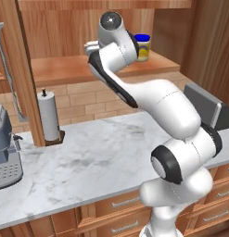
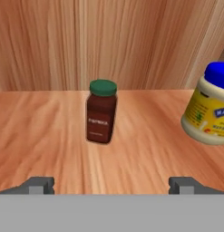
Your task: Collect the paprika, mayonnaise, and shaker from the cabinet and place them next to the stove.
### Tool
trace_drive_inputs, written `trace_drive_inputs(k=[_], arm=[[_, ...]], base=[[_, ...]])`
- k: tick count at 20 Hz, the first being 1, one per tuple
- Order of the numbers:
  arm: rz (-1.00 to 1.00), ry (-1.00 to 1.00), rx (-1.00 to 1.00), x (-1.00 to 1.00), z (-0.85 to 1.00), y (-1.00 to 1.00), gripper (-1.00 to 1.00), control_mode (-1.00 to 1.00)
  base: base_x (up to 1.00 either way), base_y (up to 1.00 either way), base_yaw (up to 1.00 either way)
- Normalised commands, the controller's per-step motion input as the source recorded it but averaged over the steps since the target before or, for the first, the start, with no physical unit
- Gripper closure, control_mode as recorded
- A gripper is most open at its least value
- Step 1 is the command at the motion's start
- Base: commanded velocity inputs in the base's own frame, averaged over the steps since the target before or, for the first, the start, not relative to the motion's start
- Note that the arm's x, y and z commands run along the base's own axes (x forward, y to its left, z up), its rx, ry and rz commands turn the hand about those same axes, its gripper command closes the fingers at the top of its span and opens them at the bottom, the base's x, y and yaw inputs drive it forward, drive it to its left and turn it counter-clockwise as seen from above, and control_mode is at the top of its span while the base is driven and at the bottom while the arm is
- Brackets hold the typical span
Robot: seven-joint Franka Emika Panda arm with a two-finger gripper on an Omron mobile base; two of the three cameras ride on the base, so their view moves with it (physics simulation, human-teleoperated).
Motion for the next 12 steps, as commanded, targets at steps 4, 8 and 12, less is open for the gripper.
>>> trace_drive_inputs(k=[4,8,12], arm=[[-0.07,0.0,0.0,0.31,0.0,0.01,-1.0,-1.0],[-0.05,0.0,0.0,0.3,0.0,0.0,-1.0,-1.0],[-0.04,0.0,0.0,0.3,0.0,0.03,-1.0,-1.0]], base=[[0.0,0.0,0.0],[0.0,0.0,0.0],[0.0,0.0,0.0]])
